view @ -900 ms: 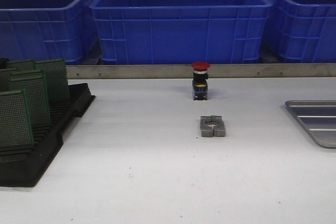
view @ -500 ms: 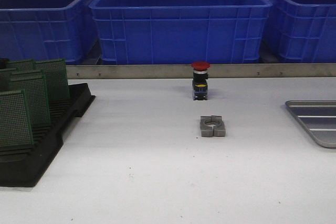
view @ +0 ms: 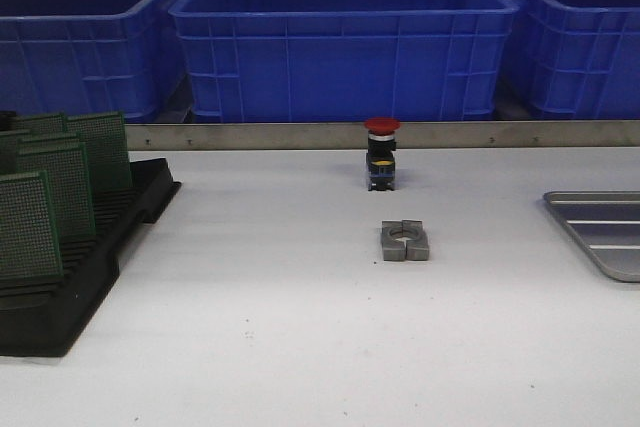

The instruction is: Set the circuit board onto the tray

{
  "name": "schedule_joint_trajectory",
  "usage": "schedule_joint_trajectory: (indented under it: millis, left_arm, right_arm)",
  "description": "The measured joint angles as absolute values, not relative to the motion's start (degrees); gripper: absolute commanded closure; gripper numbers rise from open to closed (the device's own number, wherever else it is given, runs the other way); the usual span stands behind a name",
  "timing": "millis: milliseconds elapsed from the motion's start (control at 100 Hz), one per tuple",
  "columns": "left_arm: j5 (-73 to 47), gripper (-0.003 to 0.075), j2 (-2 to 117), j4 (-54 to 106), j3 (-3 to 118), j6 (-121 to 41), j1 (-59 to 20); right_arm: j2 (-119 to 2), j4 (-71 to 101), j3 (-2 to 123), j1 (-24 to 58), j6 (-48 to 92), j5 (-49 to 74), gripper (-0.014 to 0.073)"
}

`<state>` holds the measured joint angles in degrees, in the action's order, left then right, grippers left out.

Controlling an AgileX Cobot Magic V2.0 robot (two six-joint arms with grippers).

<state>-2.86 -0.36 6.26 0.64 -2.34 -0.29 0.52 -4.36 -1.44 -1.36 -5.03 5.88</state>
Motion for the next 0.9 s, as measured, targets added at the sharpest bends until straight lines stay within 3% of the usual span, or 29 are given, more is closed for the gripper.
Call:
schedule_joint_trajectory:
  millis: [340, 740, 900]
  left_arm:
    - [-22.44, 0.0741, 4.99, 11.58, 18.24, -2.34, -0.29]
    - [-42.10, 0.0737, 35.70, 11.58, 39.77, -3.66, -0.29]
    - [-45.36, 0.0656, 46.55, 18.00, 46.55, -17.86, -0.29]
  right_arm:
    - [0.52, -4.36, -1.44, -1.36, -5.03, 5.88, 0.0654]
    - [0.52, -4.36, -1.44, -1.36, -5.03, 5.88, 0.0654]
    - [0.52, -4.36, -1.44, -1.36, -5.03, 5.88, 0.0654]
